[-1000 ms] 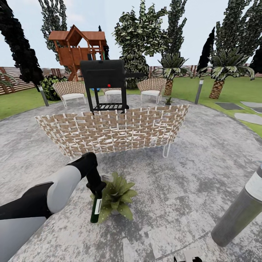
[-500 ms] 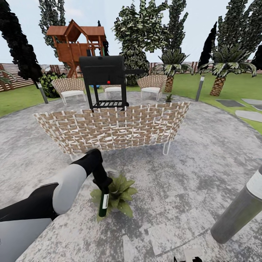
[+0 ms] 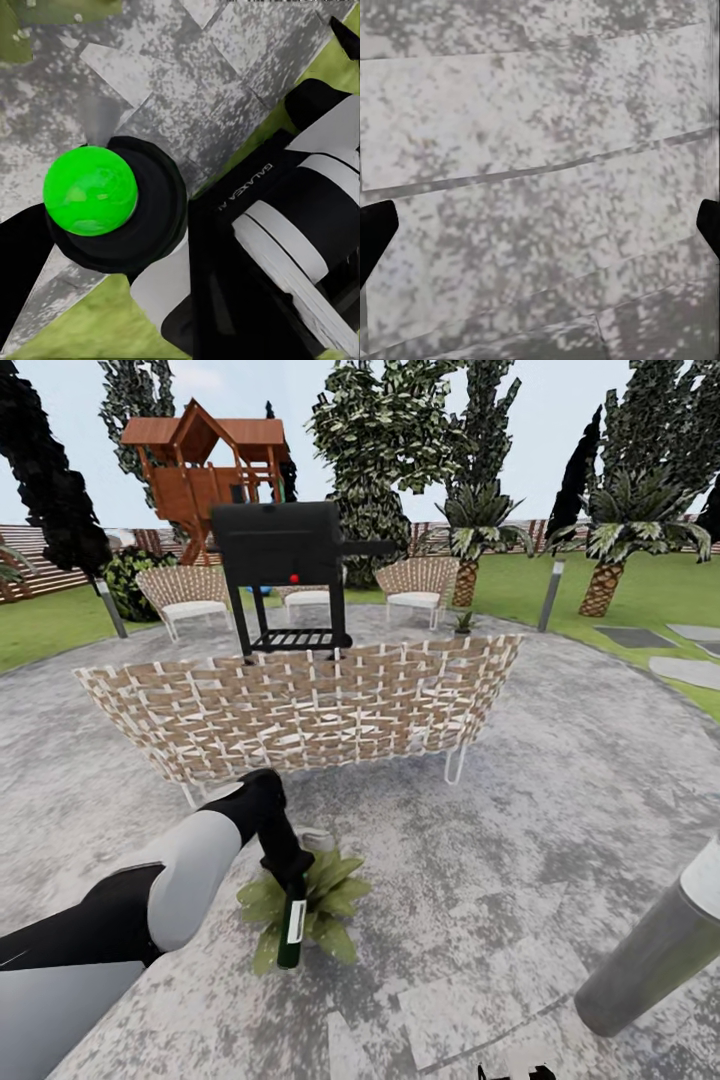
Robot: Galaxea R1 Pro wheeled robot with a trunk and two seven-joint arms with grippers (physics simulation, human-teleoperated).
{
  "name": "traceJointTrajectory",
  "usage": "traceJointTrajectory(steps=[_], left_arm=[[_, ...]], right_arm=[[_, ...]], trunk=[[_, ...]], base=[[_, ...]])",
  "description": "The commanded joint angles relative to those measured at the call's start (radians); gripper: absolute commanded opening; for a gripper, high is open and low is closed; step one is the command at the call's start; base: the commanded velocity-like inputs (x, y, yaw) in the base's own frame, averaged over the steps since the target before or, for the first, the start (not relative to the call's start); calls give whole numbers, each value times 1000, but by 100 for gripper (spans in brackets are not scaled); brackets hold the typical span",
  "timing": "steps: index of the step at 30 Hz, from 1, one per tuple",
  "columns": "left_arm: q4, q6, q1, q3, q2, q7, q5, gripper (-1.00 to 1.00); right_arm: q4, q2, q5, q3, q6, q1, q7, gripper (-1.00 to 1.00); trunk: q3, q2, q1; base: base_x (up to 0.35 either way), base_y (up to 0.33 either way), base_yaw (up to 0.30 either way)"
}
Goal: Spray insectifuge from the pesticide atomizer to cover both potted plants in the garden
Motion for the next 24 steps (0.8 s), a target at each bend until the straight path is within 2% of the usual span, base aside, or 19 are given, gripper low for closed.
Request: traceJointTrajectory(steps=[1,6,13,17,21,24], left_arm=[[0,11,-1,7,-1,-9,-21,-100],[3,11,-1,7,0,-8,-32,-100],[5,5,0,1,9,-8,-38,-100],[9,3,11,0,30,-11,-77,-100],[-2,2,23,1,30,-14,-112,-100],[-7,2,24,0,30,-14,-118,-100]], right_arm=[[1,0,3,8,-1,0,-7,100],[1,0,3,8,-1,-1,-6,100],[1,0,3,8,-1,-1,-6,100],[2,0,3,8,-1,-1,-6,100],[1,0,3,7,-1,-1,-7,100],[1,0,3,7,-1,-1,-6,100]], trunk=[[-1,0,0],[-4,0,0],[-6,0,0],[-6,0,0],[-6,0,0],[-6,0,0]], base=[[242,-215,0],[169,-113,-53],[11,-6,-28],[0,0,0],[0,0,0],[0,0,0]])
